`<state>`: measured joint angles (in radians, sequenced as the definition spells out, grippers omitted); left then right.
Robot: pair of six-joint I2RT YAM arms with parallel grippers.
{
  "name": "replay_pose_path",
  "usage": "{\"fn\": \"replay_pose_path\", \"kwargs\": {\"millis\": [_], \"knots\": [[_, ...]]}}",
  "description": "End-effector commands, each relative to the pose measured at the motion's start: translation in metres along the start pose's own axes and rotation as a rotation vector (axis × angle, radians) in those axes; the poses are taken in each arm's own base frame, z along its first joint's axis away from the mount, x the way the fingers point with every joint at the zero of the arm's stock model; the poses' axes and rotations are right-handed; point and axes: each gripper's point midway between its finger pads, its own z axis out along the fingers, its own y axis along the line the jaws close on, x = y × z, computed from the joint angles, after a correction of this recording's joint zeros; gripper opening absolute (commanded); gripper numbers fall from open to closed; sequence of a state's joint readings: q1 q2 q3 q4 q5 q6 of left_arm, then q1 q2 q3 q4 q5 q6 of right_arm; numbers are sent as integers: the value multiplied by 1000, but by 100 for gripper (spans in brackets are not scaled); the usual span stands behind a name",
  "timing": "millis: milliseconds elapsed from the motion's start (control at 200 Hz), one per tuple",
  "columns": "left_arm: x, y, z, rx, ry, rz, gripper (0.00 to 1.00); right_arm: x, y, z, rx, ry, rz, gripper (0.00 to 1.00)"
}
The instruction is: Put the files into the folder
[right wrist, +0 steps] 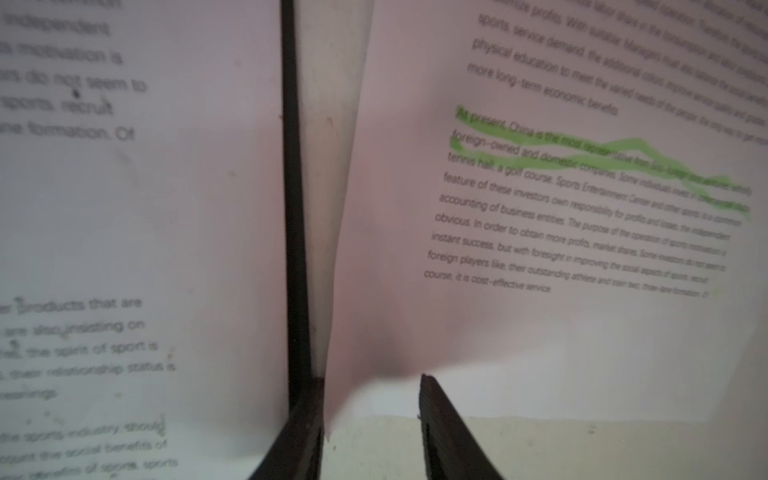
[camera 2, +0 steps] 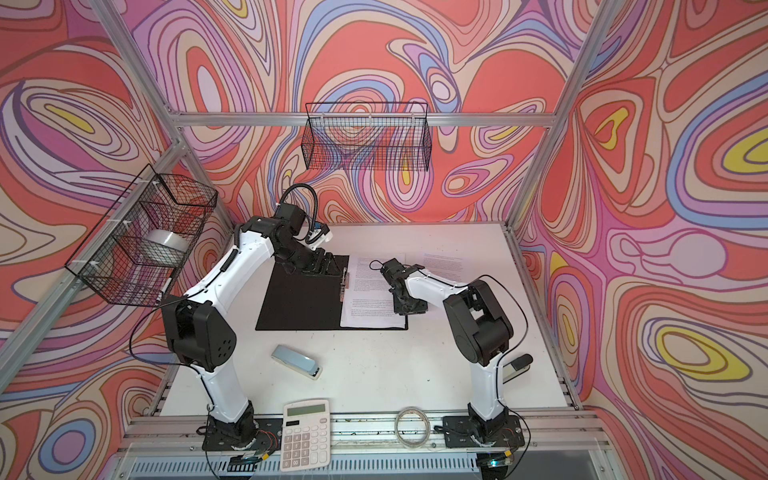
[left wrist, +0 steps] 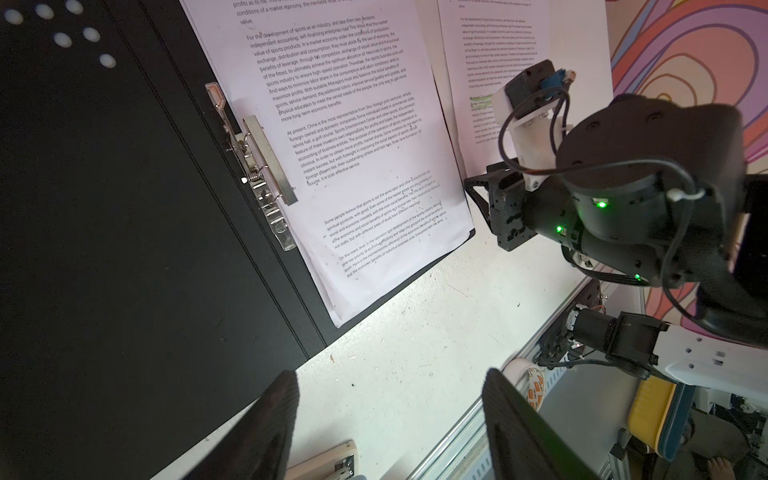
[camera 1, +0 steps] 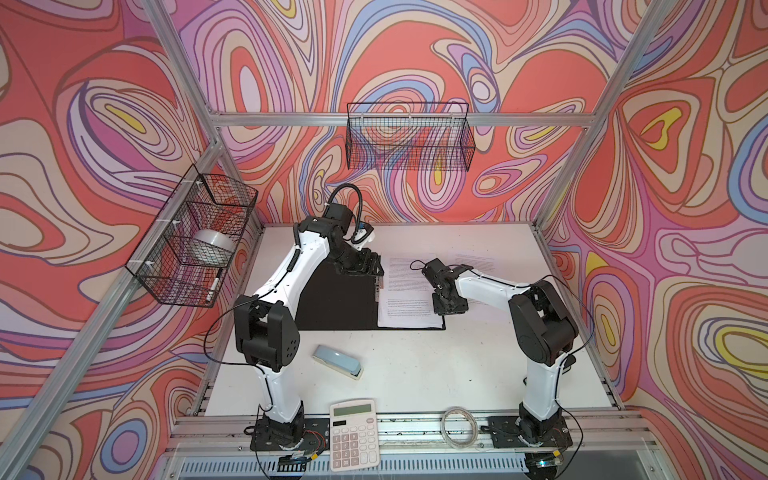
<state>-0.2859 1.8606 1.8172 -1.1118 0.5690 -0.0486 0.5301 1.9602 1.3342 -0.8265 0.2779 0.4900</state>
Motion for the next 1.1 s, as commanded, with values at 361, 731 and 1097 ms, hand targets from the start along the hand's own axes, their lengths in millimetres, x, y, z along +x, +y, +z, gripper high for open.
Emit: {"fn": "replay_pose_path", "kwargs": {"millis": [361, 731, 1097], "knots": [[1, 0, -3, 9, 7, -14, 71, 3, -10, 7, 70, -10, -33, 29], [3, 0, -5, 5, 4, -13, 71, 6, -10, 9, 63, -3, -47, 18], [4, 0, -5, 0, 4, -14, 71, 1, -14, 5, 47, -10, -49, 0]]}}
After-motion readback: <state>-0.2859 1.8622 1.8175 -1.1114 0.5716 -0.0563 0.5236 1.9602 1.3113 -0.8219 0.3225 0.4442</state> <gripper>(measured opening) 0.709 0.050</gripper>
